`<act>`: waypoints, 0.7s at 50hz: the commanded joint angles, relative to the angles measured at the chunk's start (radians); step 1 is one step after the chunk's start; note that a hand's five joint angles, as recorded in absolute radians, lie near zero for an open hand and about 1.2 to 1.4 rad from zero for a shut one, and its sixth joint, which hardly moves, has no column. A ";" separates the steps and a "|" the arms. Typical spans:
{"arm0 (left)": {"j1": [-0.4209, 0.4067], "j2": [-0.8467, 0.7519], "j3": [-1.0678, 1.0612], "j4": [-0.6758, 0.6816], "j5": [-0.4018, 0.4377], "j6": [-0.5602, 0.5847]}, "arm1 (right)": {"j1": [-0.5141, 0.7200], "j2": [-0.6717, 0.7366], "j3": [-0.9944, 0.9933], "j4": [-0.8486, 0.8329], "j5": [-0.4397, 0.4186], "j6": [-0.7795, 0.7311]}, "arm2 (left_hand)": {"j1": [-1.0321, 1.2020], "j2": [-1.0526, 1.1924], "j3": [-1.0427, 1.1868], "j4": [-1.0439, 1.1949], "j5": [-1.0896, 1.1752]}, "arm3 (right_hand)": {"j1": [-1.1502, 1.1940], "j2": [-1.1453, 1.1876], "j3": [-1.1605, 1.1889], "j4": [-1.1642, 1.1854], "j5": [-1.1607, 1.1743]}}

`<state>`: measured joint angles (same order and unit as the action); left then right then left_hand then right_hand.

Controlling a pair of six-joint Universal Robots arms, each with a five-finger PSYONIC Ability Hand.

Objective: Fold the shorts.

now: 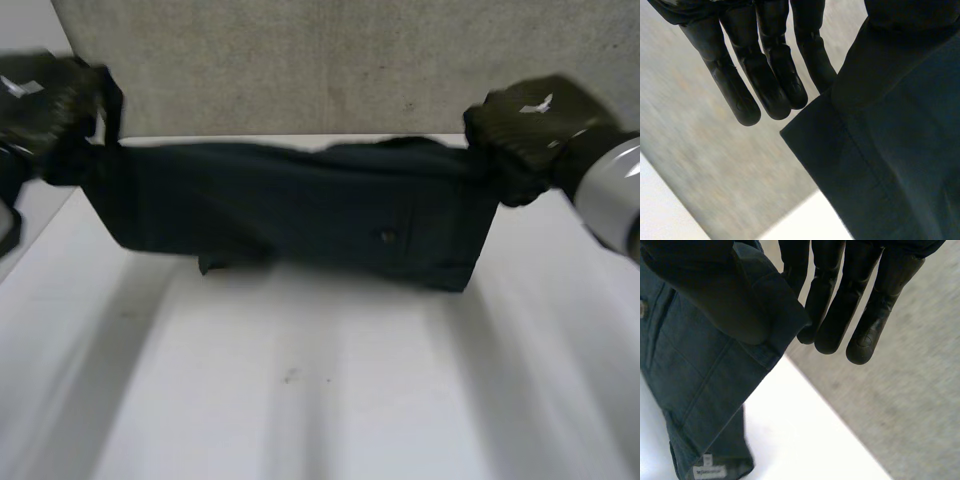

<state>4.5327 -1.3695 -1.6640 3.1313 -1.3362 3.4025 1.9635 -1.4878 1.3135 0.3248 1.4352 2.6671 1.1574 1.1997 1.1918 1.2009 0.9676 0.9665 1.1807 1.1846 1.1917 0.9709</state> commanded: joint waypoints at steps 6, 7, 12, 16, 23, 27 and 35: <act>-0.058 -0.558 0.220 -0.043 -0.101 0.076 | 0.058 0.395 -0.112 -0.012 0.131 -0.045 | 0.239 0.197 0.204 0.195 0.254 | 0.430 0.216 0.212 0.205 0.251; -0.061 -0.588 0.243 -0.049 -0.110 0.089 | 0.061 0.412 -0.125 -0.016 0.137 -0.044 | 0.239 0.197 0.204 0.195 0.254 | 0.430 0.216 0.212 0.205 0.251; -0.109 -0.764 0.455 -0.065 -0.153 0.165 | 0.064 0.511 -0.212 -0.113 0.146 -0.036 | 0.239 0.197 0.204 0.195 0.254 | 0.430 0.216 0.212 0.205 0.251; -0.126 -0.833 0.654 -0.060 -0.167 0.173 | 0.067 0.567 -0.310 -0.265 0.148 -0.042 | 0.239 0.197 0.204 0.195 0.254 | 0.430 0.216 0.212 0.205 0.251; -0.175 -0.839 1.065 0.103 -0.239 0.162 | 0.071 0.577 -0.523 -0.685 0.183 -0.049 | 0.239 0.197 0.204 0.195 0.254 | 0.430 0.216 0.212 0.205 0.251; -0.190 -0.783 1.127 0.278 -0.331 0.164 | 0.064 0.535 -0.566 -0.926 0.211 -0.033 | 0.239 0.197 0.204 0.195 0.254 | 0.430 0.216 0.212 0.205 0.251; -0.190 -0.683 0.957 0.349 -0.356 0.155 | 0.072 0.500 -0.521 -0.862 0.211 -0.036 | 0.239 0.197 0.204 0.195 0.254 | 0.430 0.216 0.212 0.205 0.251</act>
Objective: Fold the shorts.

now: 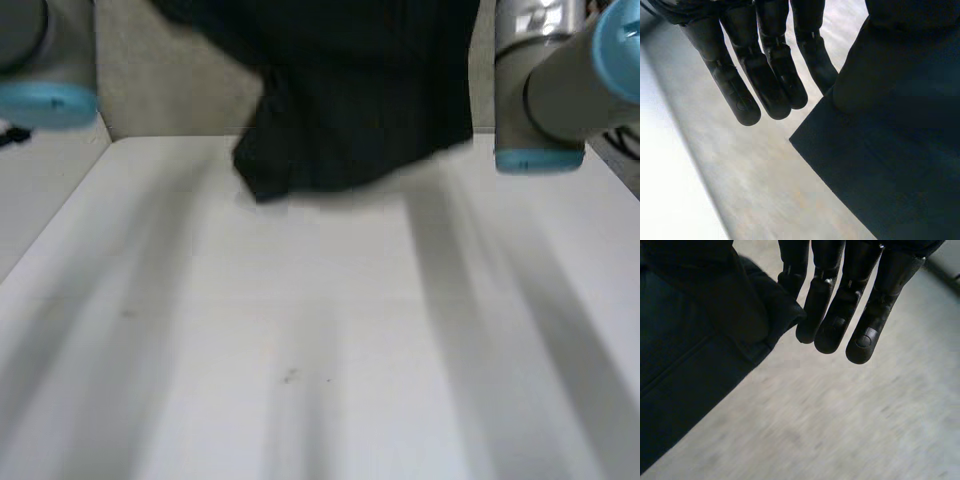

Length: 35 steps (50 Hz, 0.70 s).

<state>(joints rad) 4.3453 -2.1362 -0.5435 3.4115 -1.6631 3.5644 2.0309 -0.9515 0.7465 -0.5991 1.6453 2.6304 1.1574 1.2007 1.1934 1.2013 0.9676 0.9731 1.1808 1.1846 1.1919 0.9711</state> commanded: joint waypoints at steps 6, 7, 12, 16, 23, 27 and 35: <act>0.008 0.114 -0.424 0.054 -0.024 -0.081 | 0.009 -0.043 0.146 0.238 -0.022 -0.004 | 0.239 0.196 0.203 0.195 0.254 | 0.423 0.215 0.212 0.204 0.251; 0.010 0.121 -0.506 0.052 -0.014 -0.105 | 0.009 -0.043 0.168 0.255 -0.033 -0.004 | 0.239 0.196 0.203 0.195 0.254 | 0.423 0.215 0.212 0.204 0.251; 0.011 0.113 -0.739 0.054 0.026 -0.131 | 0.006 -0.024 0.318 0.308 -0.117 -0.007 | 0.239 0.196 0.203 0.195 0.254 | 0.423 0.215 0.212 0.204 0.251; 0.013 0.098 -0.894 0.058 0.046 -0.131 | 0.008 0.040 0.427 0.321 -0.142 -0.046 | 0.239 0.196 0.203 0.195 0.254 | 0.423 0.215 0.212 0.204 0.251; 0.008 0.018 -1.027 0.031 0.045 -0.127 | 0.005 0.106 0.543 0.383 -0.131 -0.148 | 0.239 0.196 0.203 0.195 0.254 | 0.423 0.215 0.212 0.204 0.251; 0.013 0.070 -1.107 -0.046 0.048 -0.127 | -0.001 0.063 0.594 0.450 -0.119 -0.136 | 0.239 0.196 0.203 0.195 0.254 | 0.423 0.215 0.212 0.204 0.251; 0.019 0.240 -1.274 -0.083 0.051 -0.127 | -0.004 -0.118 0.721 0.599 -0.127 -0.089 | 0.239 0.196 0.203 0.195 0.254 | 0.423 0.215 0.212 0.204 0.251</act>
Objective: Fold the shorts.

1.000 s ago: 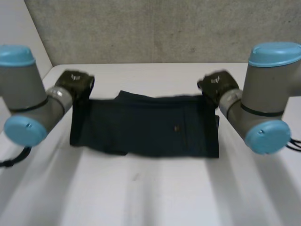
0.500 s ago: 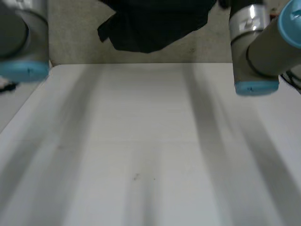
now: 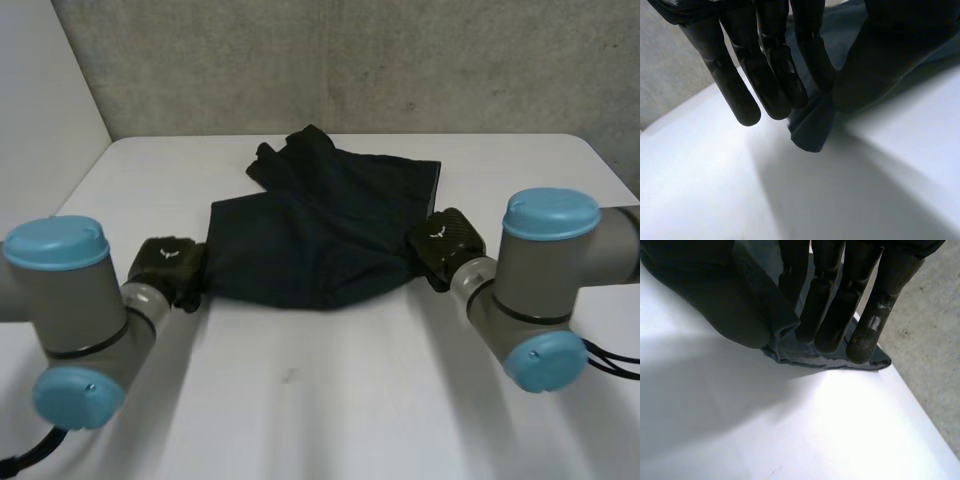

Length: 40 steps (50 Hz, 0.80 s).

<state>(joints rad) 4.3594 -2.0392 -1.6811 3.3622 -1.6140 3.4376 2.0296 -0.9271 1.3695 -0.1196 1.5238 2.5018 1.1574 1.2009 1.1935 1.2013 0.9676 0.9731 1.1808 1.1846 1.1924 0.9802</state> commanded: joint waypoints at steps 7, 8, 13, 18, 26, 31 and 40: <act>0.008 0.252 -0.256 -0.044 0.046 0.003 | -0.009 -0.232 0.243 0.190 -0.031 0.035 | 0.175 0.132 0.139 0.131 0.191 | 0.423 0.215 0.212 0.204 0.242; 0.008 0.266 -0.267 -0.047 0.061 0.003 | -0.012 -0.242 0.259 0.186 -0.036 0.034 | -0.017 -0.061 -0.053 -0.061 -0.002 | 0.423 0.215 0.212 0.204 0.242; 0.015 0.358 -0.305 -0.058 0.156 0.003 | -0.086 -0.283 0.364 0.112 -0.082 0.032 | -0.524 -0.567 -0.560 -0.568 -0.509 | 0.423 0.215 0.212 0.204 0.242; 0.129 0.407 -0.304 -0.060 0.267 0.000 | -0.118 -0.297 0.408 0.060 -0.094 0.043 | -0.551 -0.594 -0.587 -0.595 -0.535 | 0.423 0.215 0.212 0.204 0.242; 0.284 0.363 -0.281 -0.067 0.488 0.002 | -0.138 -0.303 0.448 0.012 -0.097 0.045 | -0.501 -0.544 -0.537 -0.545 -0.485 | 0.423 0.215 0.212 0.204 0.242; 0.304 0.278 -0.270 -0.098 0.532 0.005 | -0.137 -0.303 0.458 0.002 -0.109 0.046 | -0.468 -0.512 -0.504 -0.512 -0.453 | 0.423 0.215 0.212 0.204 0.242; 0.290 0.261 -0.284 -0.122 0.533 0.018 | -0.135 -0.303 0.459 -0.008 -0.108 0.048 | -0.448 -0.491 -0.484 -0.492 -0.433 | 0.423 0.215 0.212 0.204 0.242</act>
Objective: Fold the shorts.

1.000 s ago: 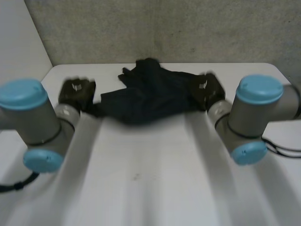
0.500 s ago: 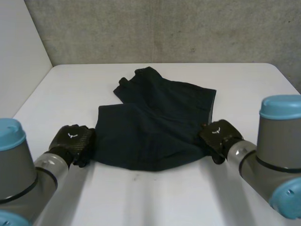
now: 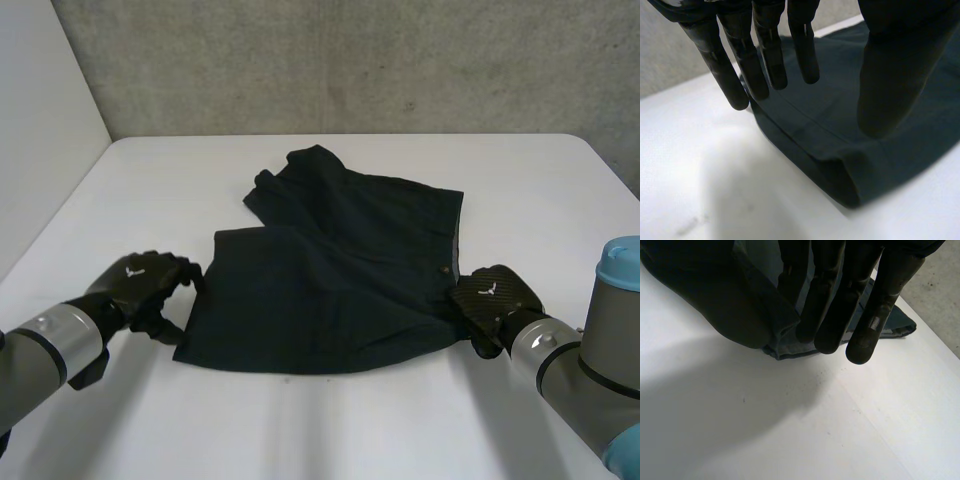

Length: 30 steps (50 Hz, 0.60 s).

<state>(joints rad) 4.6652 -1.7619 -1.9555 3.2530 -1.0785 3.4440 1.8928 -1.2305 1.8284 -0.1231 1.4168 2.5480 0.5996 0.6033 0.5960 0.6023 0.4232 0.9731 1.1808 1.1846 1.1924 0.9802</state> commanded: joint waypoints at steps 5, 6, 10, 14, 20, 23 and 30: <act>-0.036 -0.040 -0.016 -0.009 -0.009 0.033 | 0.002 0.000 0.003 -0.004 -0.001 0.002 | 0.122 0.118 0.125 0.119 0.124 | 0.423 0.215 0.212 0.204 0.242; -0.043 -0.045 -0.014 -0.007 -0.009 0.040 | 0.002 0.002 0.003 -0.004 -0.001 0.002 | 0.128 0.124 0.131 0.125 0.129 | 0.423 0.215 0.212 0.204 0.242; -0.062 -0.076 -0.011 -0.002 -0.009 0.079 | 0.002 0.002 0.009 -0.010 -0.001 0.002 | 0.189 0.186 0.193 0.187 0.191 | 0.423 0.215 0.212 0.204 0.242; -0.063 -0.119 0.004 -0.004 -0.014 0.110 | 0.002 0.002 0.014 -0.015 -0.001 0.002 | 0.210 0.206 0.214 0.207 0.212 | 0.423 0.215 0.212 0.204 0.242; -0.063 -0.152 0.020 -0.002 -0.070 0.132 | 0.002 0.000 0.015 -0.016 -0.001 0.003 | 0.520 0.516 0.524 0.517 0.522 | 0.423 0.215 0.212 0.204 0.242; -0.063 -0.152 0.027 0.002 -0.113 0.132 | 0.002 0.000 0.017 -0.016 0.001 0.003 | 0.797 0.793 0.800 0.794 0.799 | 0.423 0.215 0.212 0.204 0.242; -0.060 -0.029 -0.006 -0.012 -0.152 0.116 | 0.000 -0.004 0.014 -0.010 0.005 0.002 | 0.797 0.793 0.800 0.794 0.799 | 0.423 0.215 0.212 0.204 0.242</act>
<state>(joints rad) 4.6010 -1.8988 -1.9368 3.2526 -1.2035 3.5759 1.8942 -1.2303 1.8452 -0.1396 1.4184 2.5511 1.1270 1.1937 1.1851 1.2008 0.9753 0.9731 1.1808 1.1844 1.1924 0.9803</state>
